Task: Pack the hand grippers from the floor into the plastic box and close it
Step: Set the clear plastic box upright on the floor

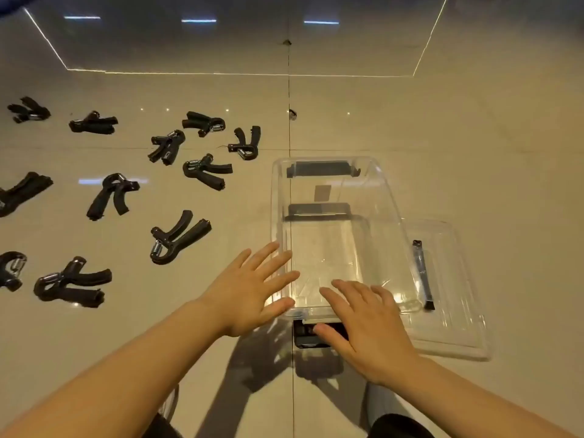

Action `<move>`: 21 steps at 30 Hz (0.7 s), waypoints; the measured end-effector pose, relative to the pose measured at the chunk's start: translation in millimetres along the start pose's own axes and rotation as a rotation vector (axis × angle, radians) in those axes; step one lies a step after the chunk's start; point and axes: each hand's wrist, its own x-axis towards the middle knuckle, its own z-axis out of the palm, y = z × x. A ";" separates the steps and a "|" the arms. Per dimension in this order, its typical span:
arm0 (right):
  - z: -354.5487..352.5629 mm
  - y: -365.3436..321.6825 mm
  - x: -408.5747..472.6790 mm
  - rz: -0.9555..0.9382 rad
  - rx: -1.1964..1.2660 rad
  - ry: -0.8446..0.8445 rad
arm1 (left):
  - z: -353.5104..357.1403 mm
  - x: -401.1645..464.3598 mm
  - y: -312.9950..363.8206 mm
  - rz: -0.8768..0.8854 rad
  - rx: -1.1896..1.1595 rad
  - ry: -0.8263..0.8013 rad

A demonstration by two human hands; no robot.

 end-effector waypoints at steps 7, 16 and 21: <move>5.8 23.1 9.3 -0.133 -0.070 0.110 | 31.1 0.6 -1.5 0.004 -0.101 0.273; -10.2 64.3 21.7 -0.250 -0.111 0.056 | 58.9 -17.3 32.8 0.065 -0.086 0.415; -21.9 100.4 30.8 -0.128 -0.219 0.047 | 63.2 -9.3 56.6 0.276 0.004 0.482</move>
